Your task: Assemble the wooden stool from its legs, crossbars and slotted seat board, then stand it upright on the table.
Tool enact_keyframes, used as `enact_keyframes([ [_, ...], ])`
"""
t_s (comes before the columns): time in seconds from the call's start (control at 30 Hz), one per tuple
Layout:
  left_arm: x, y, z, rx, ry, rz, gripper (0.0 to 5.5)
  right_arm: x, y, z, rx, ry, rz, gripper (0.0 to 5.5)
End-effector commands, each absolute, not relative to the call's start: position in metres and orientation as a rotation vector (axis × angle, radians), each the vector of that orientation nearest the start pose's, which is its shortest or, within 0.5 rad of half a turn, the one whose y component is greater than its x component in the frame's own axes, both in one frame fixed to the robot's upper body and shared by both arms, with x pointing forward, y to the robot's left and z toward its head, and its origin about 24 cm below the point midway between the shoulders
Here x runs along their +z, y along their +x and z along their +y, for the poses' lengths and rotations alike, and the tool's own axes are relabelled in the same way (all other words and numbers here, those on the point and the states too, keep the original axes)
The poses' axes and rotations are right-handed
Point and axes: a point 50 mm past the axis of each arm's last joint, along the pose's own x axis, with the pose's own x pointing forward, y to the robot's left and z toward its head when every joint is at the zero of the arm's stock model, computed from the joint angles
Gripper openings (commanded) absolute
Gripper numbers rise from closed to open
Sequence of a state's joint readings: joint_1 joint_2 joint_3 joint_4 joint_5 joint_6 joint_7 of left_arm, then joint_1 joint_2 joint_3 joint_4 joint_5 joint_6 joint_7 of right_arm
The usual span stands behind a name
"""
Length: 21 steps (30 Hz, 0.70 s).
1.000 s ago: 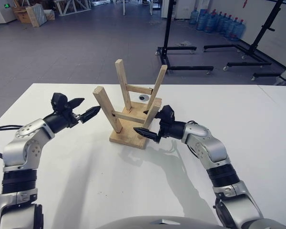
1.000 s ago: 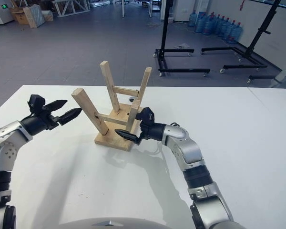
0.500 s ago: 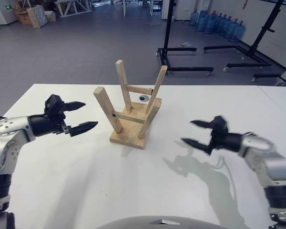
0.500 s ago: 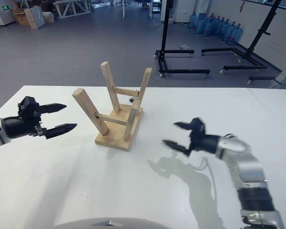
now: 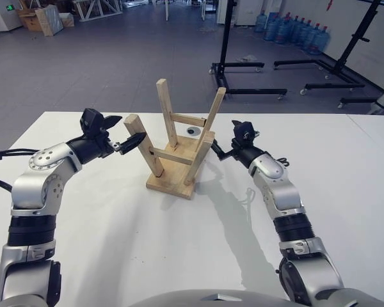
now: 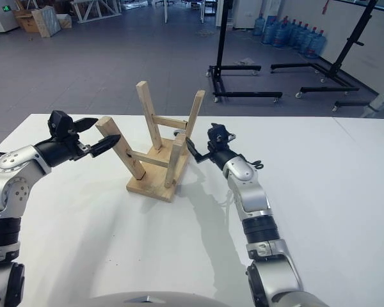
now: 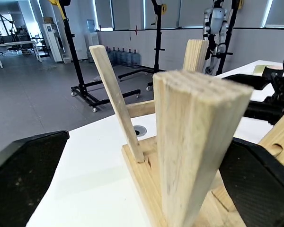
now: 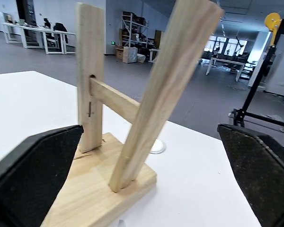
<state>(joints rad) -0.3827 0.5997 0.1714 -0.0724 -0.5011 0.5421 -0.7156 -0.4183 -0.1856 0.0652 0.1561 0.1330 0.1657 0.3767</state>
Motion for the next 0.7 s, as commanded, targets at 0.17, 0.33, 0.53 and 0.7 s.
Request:
enact_keyframes([
  [0.17,0.169,0.314,0.212,-0.672,-0.009,-0.006,5.40,0.107,0.288,-0.086,0.802,0.021,-0.085,5.24],
  [0.33,0.170,0.322,0.210,-0.667,-0.029,-0.022,5.40,0.105,0.259,-0.057,0.916,0.022,-0.072,5.24],
  [0.53,0.168,0.337,0.204,-0.689,-0.048,-0.034,5.40,0.100,0.216,-0.080,1.099,-0.048,0.004,5.24],
  [0.7,0.172,0.354,0.205,-0.710,-0.102,-0.061,5.40,0.152,0.210,-0.107,1.187,-0.129,-0.116,5.24],
])
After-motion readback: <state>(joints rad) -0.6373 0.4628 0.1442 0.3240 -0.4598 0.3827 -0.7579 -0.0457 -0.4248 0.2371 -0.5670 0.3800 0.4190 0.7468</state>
